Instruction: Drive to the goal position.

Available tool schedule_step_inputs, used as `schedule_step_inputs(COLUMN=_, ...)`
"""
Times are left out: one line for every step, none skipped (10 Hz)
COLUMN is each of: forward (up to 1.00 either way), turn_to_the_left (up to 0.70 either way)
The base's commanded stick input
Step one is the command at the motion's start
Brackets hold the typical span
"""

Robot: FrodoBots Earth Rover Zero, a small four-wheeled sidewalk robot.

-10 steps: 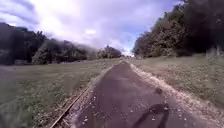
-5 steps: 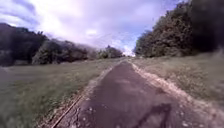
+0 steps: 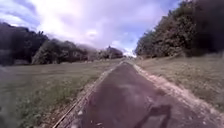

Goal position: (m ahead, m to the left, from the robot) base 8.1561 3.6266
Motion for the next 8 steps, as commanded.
schedule_step_inputs(forward=0.85, turn_to_the_left=0.00)
schedule_step_inputs(forward=0.85, turn_to_the_left=0.00)
schedule_step_inputs(forward=0.85, turn_to_the_left=0.00)
schedule_step_inputs(forward=0.85, turn_to_the_left=0.00)
schedule_step_inputs(forward=0.85, turn_to_the_left=0.00)
schedule_step_inputs(forward=0.85, turn_to_the_left=0.00)
schedule_step_inputs(forward=0.85, turn_to_the_left=0.00)
schedule_step_inputs(forward=0.85, turn_to_the_left=0.00)
